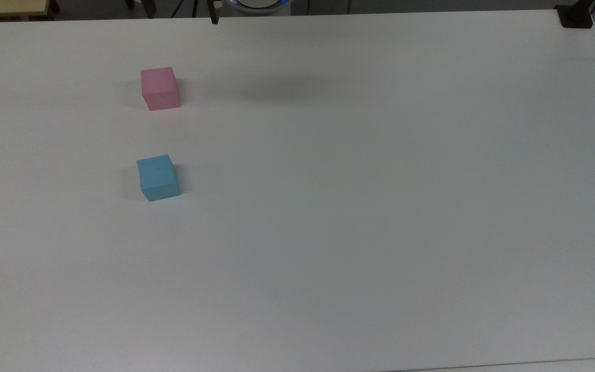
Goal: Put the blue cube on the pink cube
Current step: 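Move the open gripper toward the light-blue cube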
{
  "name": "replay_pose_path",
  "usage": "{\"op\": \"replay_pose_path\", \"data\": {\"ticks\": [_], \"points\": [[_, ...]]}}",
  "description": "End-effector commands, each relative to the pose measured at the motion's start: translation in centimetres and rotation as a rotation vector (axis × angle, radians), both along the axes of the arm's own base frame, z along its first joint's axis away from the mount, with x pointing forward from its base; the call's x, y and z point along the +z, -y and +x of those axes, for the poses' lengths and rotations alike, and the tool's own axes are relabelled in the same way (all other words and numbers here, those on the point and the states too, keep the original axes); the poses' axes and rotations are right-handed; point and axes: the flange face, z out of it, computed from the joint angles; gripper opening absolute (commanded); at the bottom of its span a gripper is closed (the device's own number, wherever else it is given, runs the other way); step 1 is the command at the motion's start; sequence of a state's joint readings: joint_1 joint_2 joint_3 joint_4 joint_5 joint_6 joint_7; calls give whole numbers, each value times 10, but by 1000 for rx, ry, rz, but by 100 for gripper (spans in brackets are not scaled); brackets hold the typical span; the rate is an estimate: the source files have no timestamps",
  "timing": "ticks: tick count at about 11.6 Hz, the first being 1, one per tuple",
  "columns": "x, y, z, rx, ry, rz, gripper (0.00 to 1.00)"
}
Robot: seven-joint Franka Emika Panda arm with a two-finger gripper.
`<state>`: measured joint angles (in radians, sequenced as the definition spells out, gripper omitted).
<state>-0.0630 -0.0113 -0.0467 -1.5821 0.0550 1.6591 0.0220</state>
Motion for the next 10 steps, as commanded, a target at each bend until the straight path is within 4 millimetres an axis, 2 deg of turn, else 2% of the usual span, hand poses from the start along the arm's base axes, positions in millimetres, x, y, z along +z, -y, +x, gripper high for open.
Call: {"op": "replay_pose_path", "data": {"ticks": [1, 4, 5, 7, 8, 10], "points": [[2, -4, -5, -12, -2, -17, 100], [0, 6, -8, -7, -25, -21, 100], [-5, 9, -6, 60, -31, -44, 100], [-36, 33, 5, 297, -83, -94, 100], [-51, 48, 15, 352, -71, -112, 100], [-88, 59, 36, 370, -56, -179, 100]]}}
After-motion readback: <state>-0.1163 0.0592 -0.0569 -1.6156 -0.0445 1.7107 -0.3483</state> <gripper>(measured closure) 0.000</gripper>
